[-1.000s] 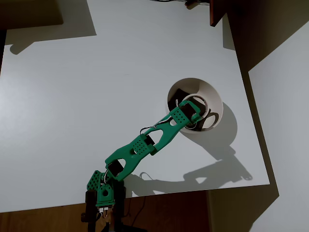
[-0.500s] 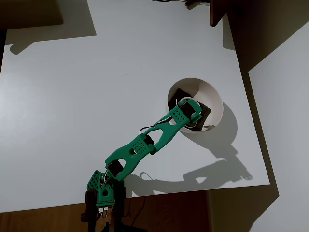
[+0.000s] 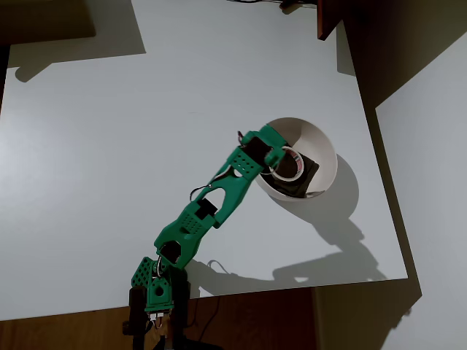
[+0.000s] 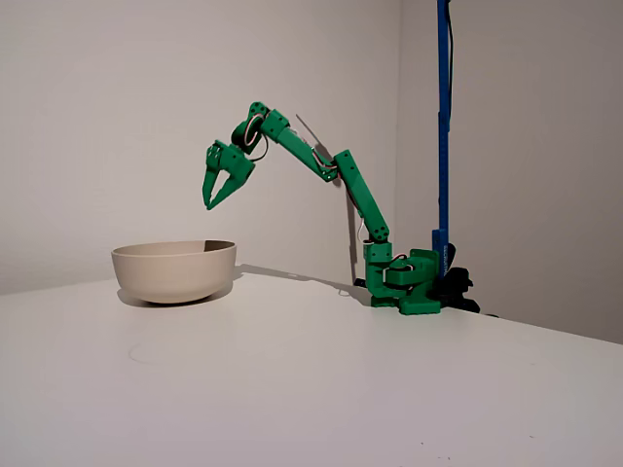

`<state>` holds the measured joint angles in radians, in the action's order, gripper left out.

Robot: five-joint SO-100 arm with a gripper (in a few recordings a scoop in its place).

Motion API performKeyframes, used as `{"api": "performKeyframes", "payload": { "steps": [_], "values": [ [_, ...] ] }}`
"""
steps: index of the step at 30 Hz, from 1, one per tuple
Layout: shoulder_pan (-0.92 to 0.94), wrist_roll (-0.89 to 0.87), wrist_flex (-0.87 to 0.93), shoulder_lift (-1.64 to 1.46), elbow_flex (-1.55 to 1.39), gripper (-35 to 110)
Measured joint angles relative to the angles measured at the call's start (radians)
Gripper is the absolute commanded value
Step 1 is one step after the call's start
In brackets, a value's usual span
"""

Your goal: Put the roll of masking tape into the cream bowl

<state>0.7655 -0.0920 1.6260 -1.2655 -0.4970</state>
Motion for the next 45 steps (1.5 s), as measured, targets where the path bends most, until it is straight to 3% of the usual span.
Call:
{"api": "performKeyframes", "payload": {
  "steps": [7, 14, 23, 30, 45],
  "values": [
    [-0.178, 0.003, 0.138, -0.129, 0.0, -8],
    [-0.368, 0.025, 0.149, -0.247, -0.009, -8],
    [-0.606, 0.038, 0.149, -0.46, -0.235, -8],
    [-0.735, 0.029, 0.137, -0.634, -0.532, -8],
    [-0.792, 0.089, -0.247, -1.183, -1.44, -8]
  ]
}}
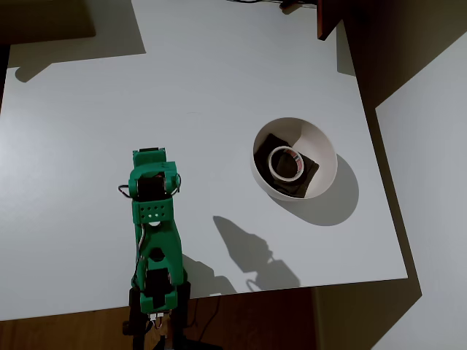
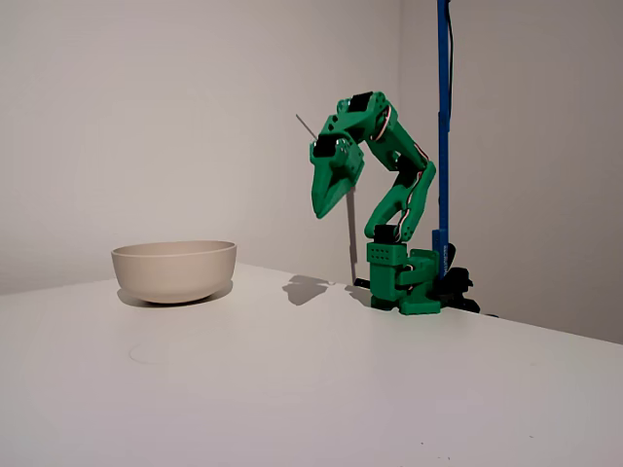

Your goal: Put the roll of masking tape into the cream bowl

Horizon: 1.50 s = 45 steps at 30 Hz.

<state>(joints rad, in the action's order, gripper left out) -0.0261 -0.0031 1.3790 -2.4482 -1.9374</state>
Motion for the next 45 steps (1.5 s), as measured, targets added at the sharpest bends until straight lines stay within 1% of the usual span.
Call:
{"api": "performKeyframes", "payload": {
  "steps": [11, 15, 21, 26, 33, 40, 45],
  "values": [
    [-0.006, -0.002, -0.235, -0.242, -0.506, -8],
    [0.0, -0.002, -0.287, -0.327, -0.629, -8],
    [0.008, -0.002, -0.318, -0.468, -0.79, -8],
    [0.0, 0.015, -0.29, -0.635, -0.902, -8],
    [0.0, 0.015, -0.166, -0.894, -0.988, -8],
    [0.0, 0.006, -0.11, -0.934, -1.005, -8],
    [0.0, 0.006, -0.04, -0.939, -1.005, -8]
  ]
}}
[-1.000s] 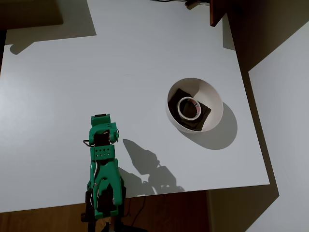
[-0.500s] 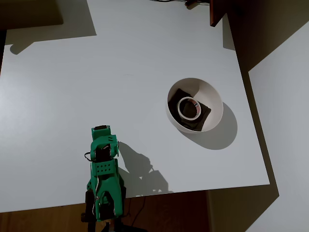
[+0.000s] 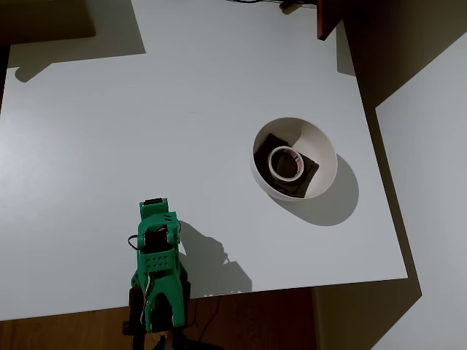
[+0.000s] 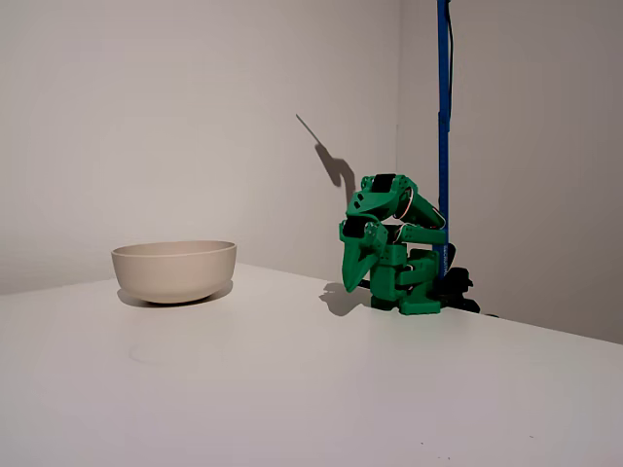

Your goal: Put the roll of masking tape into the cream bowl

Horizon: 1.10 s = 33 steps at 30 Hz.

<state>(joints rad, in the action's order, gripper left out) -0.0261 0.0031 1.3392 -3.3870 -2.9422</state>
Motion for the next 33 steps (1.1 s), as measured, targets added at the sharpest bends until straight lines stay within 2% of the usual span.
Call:
{"api": "performKeyframes", "payload": {
  "steps": [33],
  "values": [
    [0.009, -0.017, 0.037, 0.0, 0.0, -8]
  ]
}}
